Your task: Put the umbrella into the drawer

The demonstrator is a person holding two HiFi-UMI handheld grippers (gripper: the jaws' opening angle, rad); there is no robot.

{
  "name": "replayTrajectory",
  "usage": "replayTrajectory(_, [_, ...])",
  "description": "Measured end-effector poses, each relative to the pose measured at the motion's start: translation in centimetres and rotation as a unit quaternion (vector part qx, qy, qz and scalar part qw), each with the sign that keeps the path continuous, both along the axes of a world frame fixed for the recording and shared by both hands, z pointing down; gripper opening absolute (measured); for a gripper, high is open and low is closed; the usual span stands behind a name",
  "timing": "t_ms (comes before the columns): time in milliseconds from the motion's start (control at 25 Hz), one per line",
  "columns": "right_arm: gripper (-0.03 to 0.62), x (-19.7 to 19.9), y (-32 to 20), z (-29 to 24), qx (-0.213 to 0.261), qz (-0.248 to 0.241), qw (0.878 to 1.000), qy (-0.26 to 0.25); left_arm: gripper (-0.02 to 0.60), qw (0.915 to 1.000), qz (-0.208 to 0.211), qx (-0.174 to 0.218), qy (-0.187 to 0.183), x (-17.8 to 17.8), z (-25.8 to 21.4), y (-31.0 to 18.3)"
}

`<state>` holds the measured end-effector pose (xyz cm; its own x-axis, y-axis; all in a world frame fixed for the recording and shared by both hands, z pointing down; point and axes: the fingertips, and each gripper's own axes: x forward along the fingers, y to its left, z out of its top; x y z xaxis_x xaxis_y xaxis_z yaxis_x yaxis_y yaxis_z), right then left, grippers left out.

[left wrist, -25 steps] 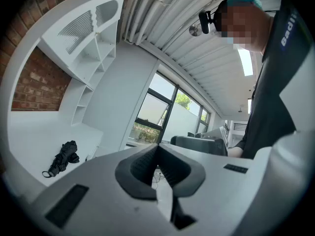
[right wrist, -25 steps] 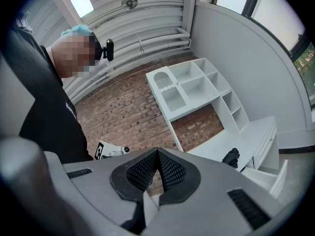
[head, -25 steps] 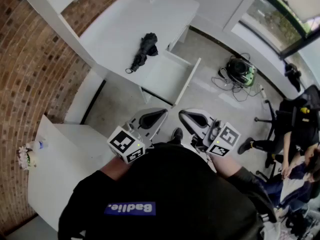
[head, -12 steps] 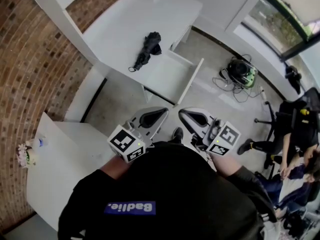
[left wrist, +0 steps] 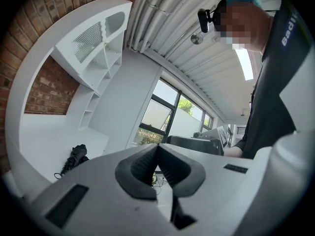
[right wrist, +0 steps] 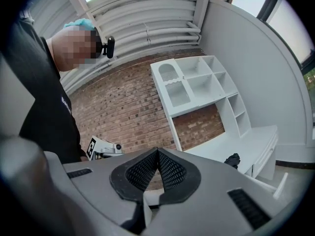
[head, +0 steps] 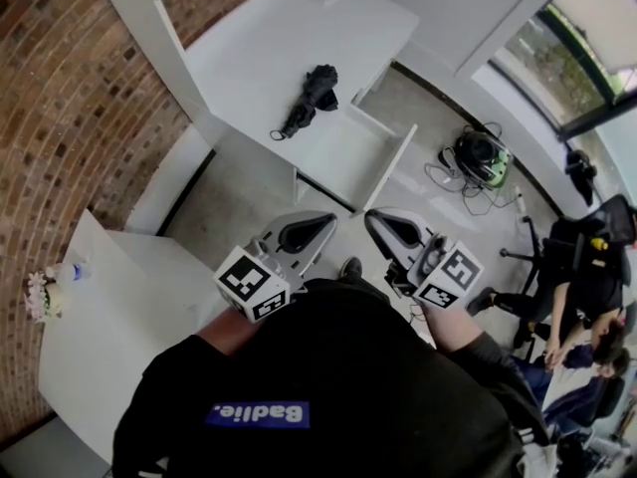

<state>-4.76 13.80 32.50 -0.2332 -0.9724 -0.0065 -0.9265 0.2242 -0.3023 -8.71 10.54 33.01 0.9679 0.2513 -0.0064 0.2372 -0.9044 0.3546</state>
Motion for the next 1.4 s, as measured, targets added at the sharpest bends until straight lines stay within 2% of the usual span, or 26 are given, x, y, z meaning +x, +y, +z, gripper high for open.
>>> replayTrajectory(160, [0.028, 1.2, -1.2, 0.5, -0.009, 0.017, 1.000, 0.011, 0.003, 0.9999, -0.013, -0.006, -0.002, -0.9, 0.5, -1.4])
replayTrajectory(320, [0.028, 2.9, -2.9, 1.2, -0.019, 0.004, 1.000, 0.024, 0.003, 0.9994, -0.033, -0.004, -0.004, -0.3, 0.7, -3.0])
replayTrajectory(520, [0.029, 6.1, -6.1, 2.2, -0.024, -0.028, 0.998, 0.047, 0.003, 0.9973, -0.073, 0.005, -0.010, 2.0, 0.7, -5.6])
replayTrajectory(800, [0.029, 11.3, -10.9, 3.3, -0.034, -0.085, 0.992, 0.089, 0.003, 0.9912, -0.130, 0.014, -0.021, 6.9, 0.3, -9.3])
replayTrajectory(1120, [0.031, 16.6, -15.3, 6.9, -0.064, -0.153, 0.973, 0.158, 0.003, 0.9827, -0.180, 0.000, -0.043, 11.6, 1.6, -12.1])
replayTrajectory(1400, [0.032, 19.3, -19.2, 10.1, -0.088, -0.208, 0.952, 0.205, 0.003, 0.9723, -0.227, -0.010, -0.057, 12.5, 2.7, -13.7])
